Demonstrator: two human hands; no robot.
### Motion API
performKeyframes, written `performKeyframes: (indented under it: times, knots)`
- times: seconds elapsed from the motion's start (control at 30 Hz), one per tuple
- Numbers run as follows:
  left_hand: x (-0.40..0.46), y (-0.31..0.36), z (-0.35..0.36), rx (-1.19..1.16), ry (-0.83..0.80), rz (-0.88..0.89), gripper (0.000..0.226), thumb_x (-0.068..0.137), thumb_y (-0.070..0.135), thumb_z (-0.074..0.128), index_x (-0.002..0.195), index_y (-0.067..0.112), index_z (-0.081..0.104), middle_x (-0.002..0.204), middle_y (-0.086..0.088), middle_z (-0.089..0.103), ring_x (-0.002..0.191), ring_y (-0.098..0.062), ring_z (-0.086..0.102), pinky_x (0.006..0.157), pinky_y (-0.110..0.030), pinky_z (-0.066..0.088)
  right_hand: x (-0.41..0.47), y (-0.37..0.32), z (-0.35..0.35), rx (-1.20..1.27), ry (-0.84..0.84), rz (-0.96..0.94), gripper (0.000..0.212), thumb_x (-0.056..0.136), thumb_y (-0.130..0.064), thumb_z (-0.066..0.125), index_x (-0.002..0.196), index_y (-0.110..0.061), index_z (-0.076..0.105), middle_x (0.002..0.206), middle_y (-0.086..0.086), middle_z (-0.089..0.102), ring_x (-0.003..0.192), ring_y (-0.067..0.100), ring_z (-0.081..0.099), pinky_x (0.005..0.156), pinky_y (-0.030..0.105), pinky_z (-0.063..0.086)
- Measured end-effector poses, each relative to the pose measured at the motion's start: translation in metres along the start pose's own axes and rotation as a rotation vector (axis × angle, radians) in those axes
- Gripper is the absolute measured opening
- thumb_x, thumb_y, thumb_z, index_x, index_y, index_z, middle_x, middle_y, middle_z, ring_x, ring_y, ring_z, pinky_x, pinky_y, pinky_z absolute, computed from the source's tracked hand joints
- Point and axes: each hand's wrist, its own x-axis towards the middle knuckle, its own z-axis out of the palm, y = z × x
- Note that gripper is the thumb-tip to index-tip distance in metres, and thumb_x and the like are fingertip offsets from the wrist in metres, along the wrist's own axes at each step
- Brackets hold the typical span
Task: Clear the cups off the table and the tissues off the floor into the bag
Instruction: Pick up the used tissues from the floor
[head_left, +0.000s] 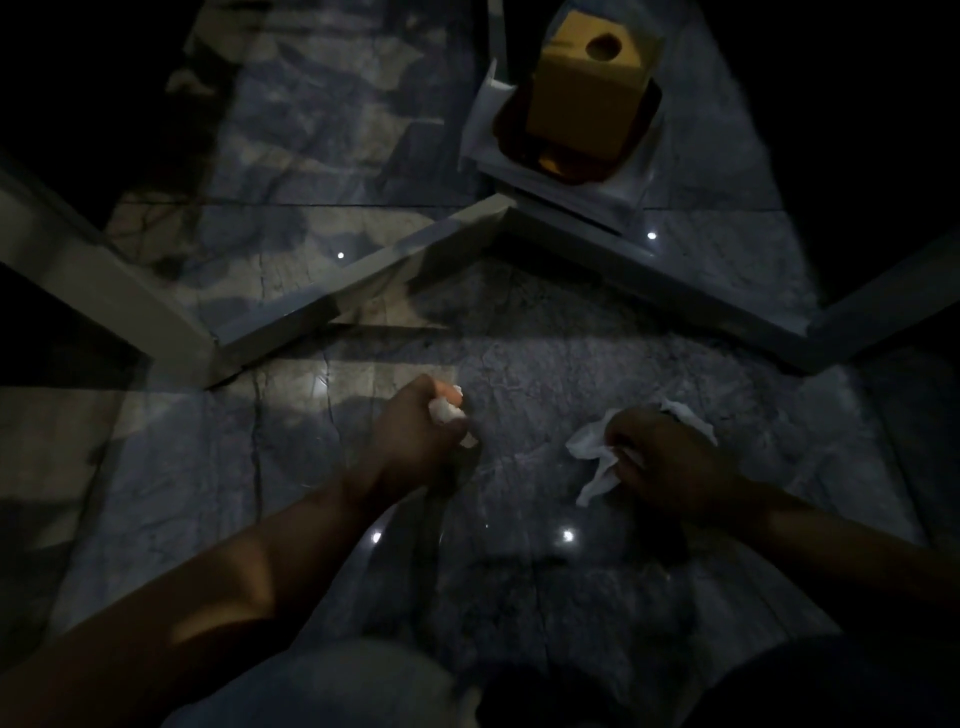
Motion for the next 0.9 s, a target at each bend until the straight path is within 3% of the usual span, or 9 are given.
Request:
performKeyframes:
  times: [0.07, 0.2, 0.37, 0.5, 0.67, 0.8, 0.9]
  knots:
    - [-0.002, 0.002, 0.006, -0.176, 0.056, -0.088, 0.017, 0.084, 0.005, 0.071, 0.098, 0.009, 0.063, 0.091, -0.009, 0.069, 0.081, -0.022, 0.069, 0.059, -0.024, 0.055, 0.003, 0.000, -0.008, -0.011, 0.033, 0.015, 0.009, 0.081, -0.015, 0.068, 0.088, -0.017, 0.062, 0.087, -0.005, 0.065, 0.079, 0.010, 0.058, 0.081, 0.033, 0.044]
    - [-0.012, 0.004, 0.020, -0.418, 0.112, -0.218, 0.005, 0.086, 0.004, 0.070, 0.087, 0.007, 0.067, 0.078, -0.011, 0.069, 0.065, -0.014, 0.068, 0.058, -0.027, 0.056, 0.004, -0.008, -0.010, -0.047, 0.101, -0.022, 0.007, 0.081, -0.016, 0.065, 0.086, -0.016, 0.060, 0.085, 0.002, 0.065, 0.077, 0.017, 0.060, 0.069, 0.026, 0.041]
    - [-0.017, 0.003, 0.032, -0.604, 0.061, -0.304, 0.016, 0.093, 0.010, 0.062, 0.099, -0.004, 0.068, 0.071, -0.012, 0.064, 0.060, -0.020, 0.059, 0.059, -0.027, 0.050, 0.002, -0.021, -0.003, 0.008, 0.072, -0.125, 0.020, 0.085, -0.031, 0.051, 0.089, -0.014, 0.059, 0.086, 0.003, 0.063, 0.077, 0.015, 0.059, 0.069, 0.033, 0.050]
    - [-0.024, 0.012, 0.034, -0.763, -0.001, -0.324, 0.015, 0.097, 0.004, 0.055, 0.086, 0.003, 0.064, 0.066, -0.007, 0.061, 0.047, -0.010, 0.058, 0.045, -0.021, 0.050, 0.001, -0.024, -0.004, -0.008, 0.084, -0.196, 0.010, 0.085, -0.026, 0.057, 0.090, -0.017, 0.055, 0.087, -0.002, 0.060, 0.076, 0.011, 0.056, 0.066, 0.034, 0.050]
    - [-0.029, 0.025, 0.038, -0.862, -0.105, -0.344, 0.018, 0.101, -0.002, 0.041, 0.110, -0.001, 0.057, 0.077, -0.006, 0.058, 0.049, -0.006, 0.049, 0.041, -0.015, 0.040, 0.003, -0.038, -0.005, 0.064, 0.119, -0.237, 0.008, 0.087, -0.020, 0.058, 0.094, -0.015, 0.057, 0.091, 0.002, 0.061, 0.080, 0.018, 0.060, 0.068, 0.039, 0.050]
    - [-0.030, 0.034, 0.036, -0.988, -0.337, -0.372, 0.027, 0.102, 0.016, 0.035, 0.103, 0.001, 0.057, 0.063, -0.003, 0.053, 0.050, -0.010, 0.044, 0.044, -0.019, 0.031, 0.008, -0.069, -0.013, 0.111, 0.184, -0.293, 0.008, 0.088, -0.016, 0.059, 0.094, -0.011, 0.058, 0.091, 0.004, 0.059, 0.080, 0.018, 0.057, 0.069, 0.037, 0.048]
    - [-0.033, 0.040, 0.033, -1.175, -0.477, -0.407, 0.061, 0.102, 0.047, 0.027, 0.100, 0.006, 0.073, 0.088, -0.011, 0.073, 0.073, -0.020, 0.070, 0.062, -0.026, 0.055, 0.012, -0.091, -0.013, 0.156, 0.203, -0.353, 0.016, 0.089, -0.018, 0.056, 0.098, -0.006, 0.062, 0.097, 0.012, 0.065, 0.089, 0.028, 0.062, 0.077, 0.043, 0.050]
